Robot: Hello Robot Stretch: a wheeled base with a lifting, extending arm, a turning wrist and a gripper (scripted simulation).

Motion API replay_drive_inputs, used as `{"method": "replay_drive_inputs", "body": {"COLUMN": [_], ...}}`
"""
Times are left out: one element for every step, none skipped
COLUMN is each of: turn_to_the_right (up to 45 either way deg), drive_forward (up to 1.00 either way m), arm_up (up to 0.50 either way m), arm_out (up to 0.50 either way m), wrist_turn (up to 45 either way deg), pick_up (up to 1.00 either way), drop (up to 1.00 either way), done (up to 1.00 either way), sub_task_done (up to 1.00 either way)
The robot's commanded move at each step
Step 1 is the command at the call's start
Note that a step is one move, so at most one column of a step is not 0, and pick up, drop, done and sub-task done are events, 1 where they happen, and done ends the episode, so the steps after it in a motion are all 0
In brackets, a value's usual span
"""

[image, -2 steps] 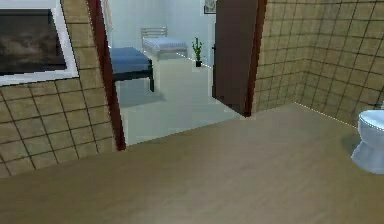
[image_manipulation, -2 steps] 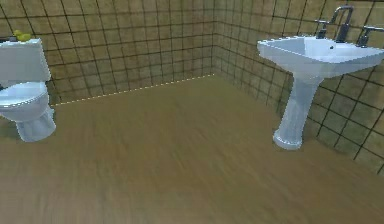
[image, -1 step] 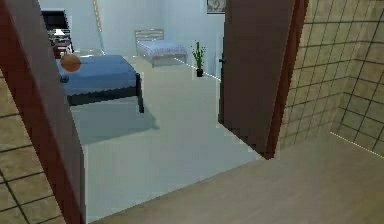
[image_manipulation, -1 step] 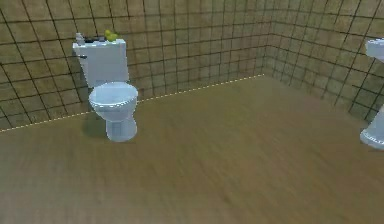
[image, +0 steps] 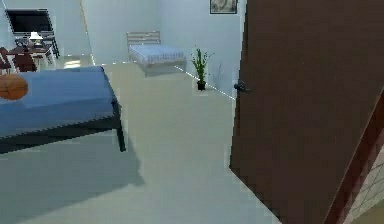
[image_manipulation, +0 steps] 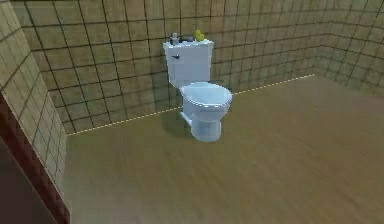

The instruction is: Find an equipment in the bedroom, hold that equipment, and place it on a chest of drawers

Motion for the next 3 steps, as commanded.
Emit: {"method": "replay_drive_inputs", "body": {"turn_to_the_right": [-27.0, 0.0, 0.0], "drive_forward": [0.0, 1.0, 0.5], "arm_up": [0.0, 0.0, 0.0], "arm_out": [0.0, 0.0, 0.0], "wrist_turn": [0.0, 0.0, 0.0], "pick_up": [0.0, 0.0, 0.0], "drop": [0.0, 0.0, 0.0], "done": [0.0, 0.0, 0.0], "sub_task_done": [0.0, 0.0, 0.0]}}
